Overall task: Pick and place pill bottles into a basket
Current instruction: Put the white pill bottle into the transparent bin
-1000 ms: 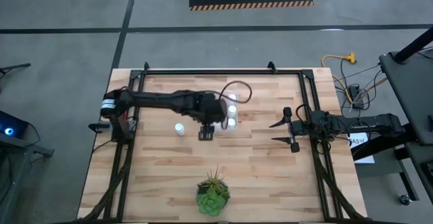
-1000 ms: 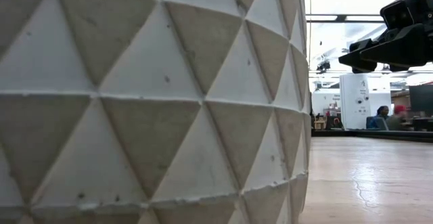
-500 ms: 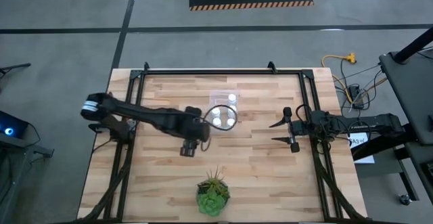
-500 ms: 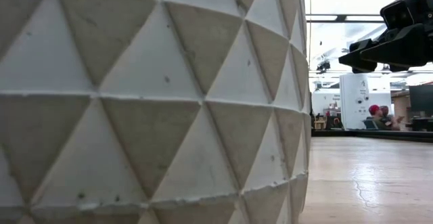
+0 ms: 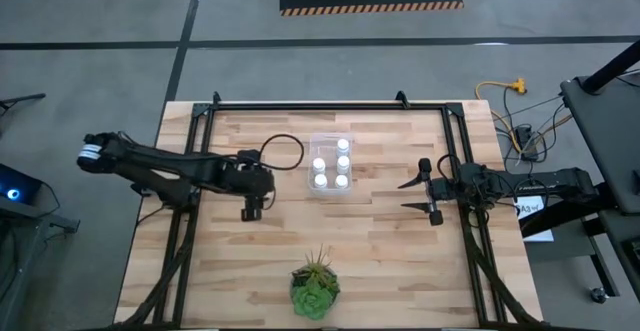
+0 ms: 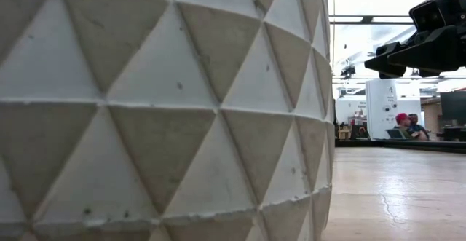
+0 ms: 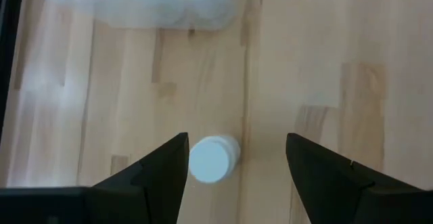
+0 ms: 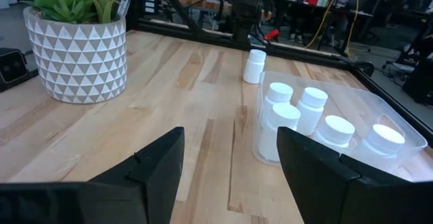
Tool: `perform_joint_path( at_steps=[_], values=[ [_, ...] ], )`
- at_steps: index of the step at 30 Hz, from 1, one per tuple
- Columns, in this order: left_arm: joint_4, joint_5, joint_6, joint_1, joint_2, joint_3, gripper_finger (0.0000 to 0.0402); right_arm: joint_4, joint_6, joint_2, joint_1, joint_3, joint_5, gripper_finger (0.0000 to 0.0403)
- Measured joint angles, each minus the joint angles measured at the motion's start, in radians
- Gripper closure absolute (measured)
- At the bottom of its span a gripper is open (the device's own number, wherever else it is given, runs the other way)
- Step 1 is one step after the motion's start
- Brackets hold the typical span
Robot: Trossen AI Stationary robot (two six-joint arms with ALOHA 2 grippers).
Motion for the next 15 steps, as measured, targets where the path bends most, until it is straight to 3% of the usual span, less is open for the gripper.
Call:
perform_joint_path(
  at_steps=[15],
  values=[
    [0.110, -0.033, 0.047, 0.074, 0.004, -0.143, 0.0173, -0.001, 0.000, 0.000, 0.000, 0.000, 0.000, 0.0177]
  ],
)
